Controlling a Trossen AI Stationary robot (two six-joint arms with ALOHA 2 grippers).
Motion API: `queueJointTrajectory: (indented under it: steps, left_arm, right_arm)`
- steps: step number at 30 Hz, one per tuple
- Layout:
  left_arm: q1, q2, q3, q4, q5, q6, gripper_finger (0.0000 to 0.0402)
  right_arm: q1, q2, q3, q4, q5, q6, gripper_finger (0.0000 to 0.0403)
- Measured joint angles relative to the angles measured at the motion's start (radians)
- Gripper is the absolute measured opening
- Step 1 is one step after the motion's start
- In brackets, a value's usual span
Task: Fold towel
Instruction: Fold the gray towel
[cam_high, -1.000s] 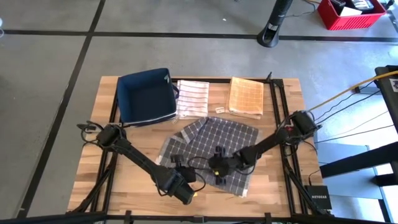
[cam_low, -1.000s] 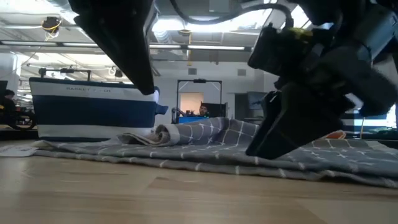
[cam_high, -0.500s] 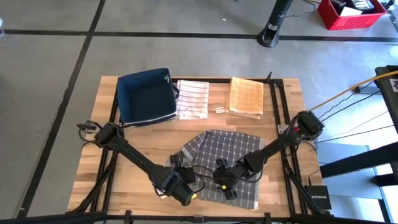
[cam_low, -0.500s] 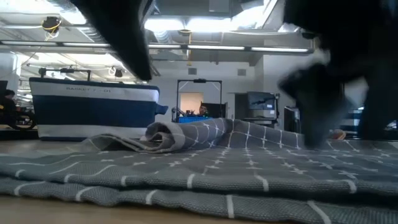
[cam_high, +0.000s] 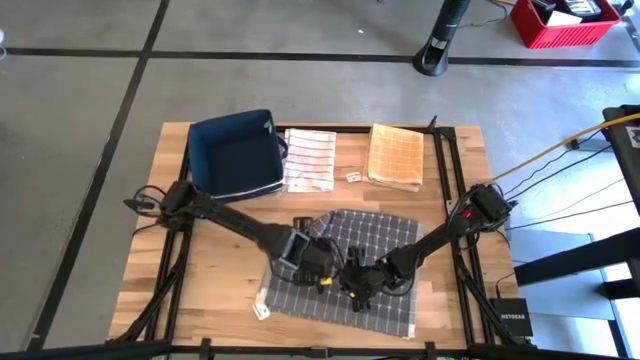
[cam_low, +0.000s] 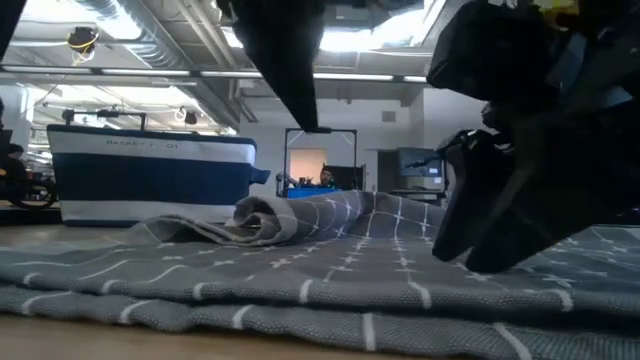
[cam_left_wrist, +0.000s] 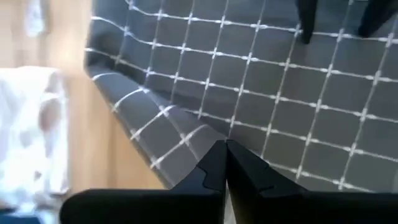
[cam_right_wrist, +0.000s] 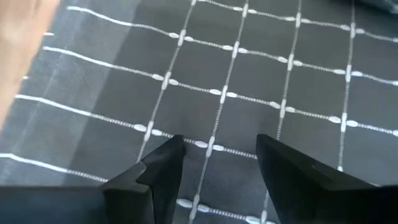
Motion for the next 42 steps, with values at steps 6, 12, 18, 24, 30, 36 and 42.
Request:
queueJointTrajectory:
  steps: [6,12,18,24,30,36,42]
  left_arm:
    - [0.065,0.018,-0.07,0.012,0.059,0.075,0.0003]
    - [0.12,0.02,-0.222,0.104,0.086,0.113,0.0003]
    - [0.172,0.02,-0.327,0.09,0.005,0.11,0.0003]
    - [0.201,0.015,-0.362,0.049,-0.005,0.08,0.0003]
    - [0.179,-0.113,-0.334,0.077,0.142,0.046,0.0003]
    - [0.175,-0.276,-0.388,0.129,0.199,-0.123,0.0004]
    - [0.167,-0.329,-0.531,0.291,0.264,-0.296,0.0054]
  right_arm:
    - [-0.002,0.021,0.004,0.006,-0.07,0.015,0.0206]
    - [0.005,0.022,0.003,0.003,-0.08,0.005,0.0206]
    - [0.004,0.024,0.001,0.008,-0.088,0.005,0.0206]
    - [0.003,0.025,0.001,0.007,-0.085,0.006,0.0206]
    - [0.002,0.025,0.001,0.006,-0.083,0.003,0.0206]
    - [0.003,0.025,0.001,0.004,-0.1,0.006,0.0206]
    - [0.002,0.025,0.0,0.004,-0.102,0.007,0.0206]
